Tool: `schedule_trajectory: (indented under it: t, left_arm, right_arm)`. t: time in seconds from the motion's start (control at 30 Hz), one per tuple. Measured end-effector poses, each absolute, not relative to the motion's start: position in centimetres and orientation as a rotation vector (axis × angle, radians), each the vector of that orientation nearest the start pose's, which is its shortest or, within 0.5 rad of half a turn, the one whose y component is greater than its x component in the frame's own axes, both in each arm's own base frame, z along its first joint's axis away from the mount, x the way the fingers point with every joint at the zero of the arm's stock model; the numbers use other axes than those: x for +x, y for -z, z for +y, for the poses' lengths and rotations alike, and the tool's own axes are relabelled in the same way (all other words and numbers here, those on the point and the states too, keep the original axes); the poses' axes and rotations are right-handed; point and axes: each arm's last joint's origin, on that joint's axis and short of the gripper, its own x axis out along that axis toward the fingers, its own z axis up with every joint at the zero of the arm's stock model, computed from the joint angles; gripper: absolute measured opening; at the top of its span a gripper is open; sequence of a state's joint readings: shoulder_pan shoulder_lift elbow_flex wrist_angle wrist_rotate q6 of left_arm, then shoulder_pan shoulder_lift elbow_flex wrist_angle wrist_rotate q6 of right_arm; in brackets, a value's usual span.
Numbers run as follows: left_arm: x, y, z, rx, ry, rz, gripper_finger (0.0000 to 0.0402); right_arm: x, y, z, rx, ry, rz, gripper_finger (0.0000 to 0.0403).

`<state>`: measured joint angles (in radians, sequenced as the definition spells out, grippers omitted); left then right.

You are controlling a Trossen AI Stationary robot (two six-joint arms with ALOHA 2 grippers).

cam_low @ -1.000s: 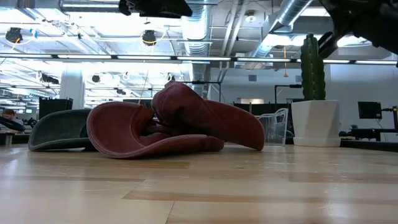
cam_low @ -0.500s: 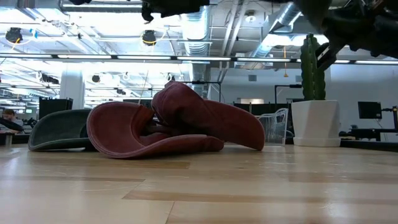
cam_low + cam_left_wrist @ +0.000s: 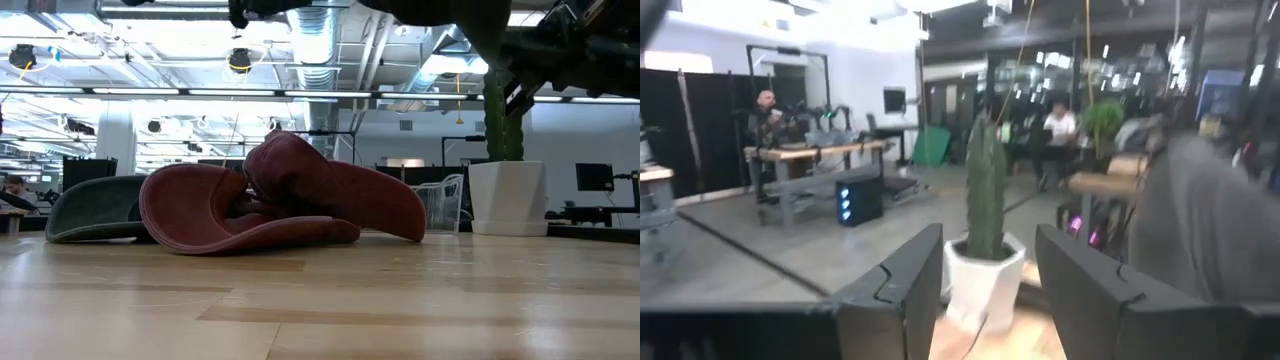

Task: Pick & Place hat
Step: Put the right black cap into the left transparent bin

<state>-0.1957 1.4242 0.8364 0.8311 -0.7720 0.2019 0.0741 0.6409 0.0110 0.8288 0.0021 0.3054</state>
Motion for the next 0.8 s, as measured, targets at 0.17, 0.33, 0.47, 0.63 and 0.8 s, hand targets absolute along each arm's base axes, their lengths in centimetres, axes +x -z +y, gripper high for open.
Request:
schedule_trajectory:
  t: [0.17,0.33,0.47,0.63,0.8]
  left_arm:
    - [30.2,-29.0,-4.1,0.119,-0.672,-0.053,0.0159]
    - [30.9,-28.0,-4.2,0.071,-0.643,-0.043,0.0159]
    - [32.0,-26.2,-3.6,0.060,-0.653,-0.002,0.0159]
    - [32.5,-25.6,-2.8,0.031,-0.650,-0.003,0.0159]
    - [32.8,-26.3,-2.2,0.008,-0.644,-0.030,0.0159]
  right_arm:
    - [13.5,-19.3,1.0,0.304,-0.147,-0.247,0.0001]
    - [13.6,-19.2,1.1,0.296,-0.150,-0.230,0.0001]
    - [13.7,-19.1,1.1,0.290,-0.145,-0.222,0.0000]
    - [13.8,-18.9,1.0,0.290,-0.126,-0.203,0.0000]
    - [13.8,-18.7,1.0,0.283,-0.116,-0.184,0.0000]
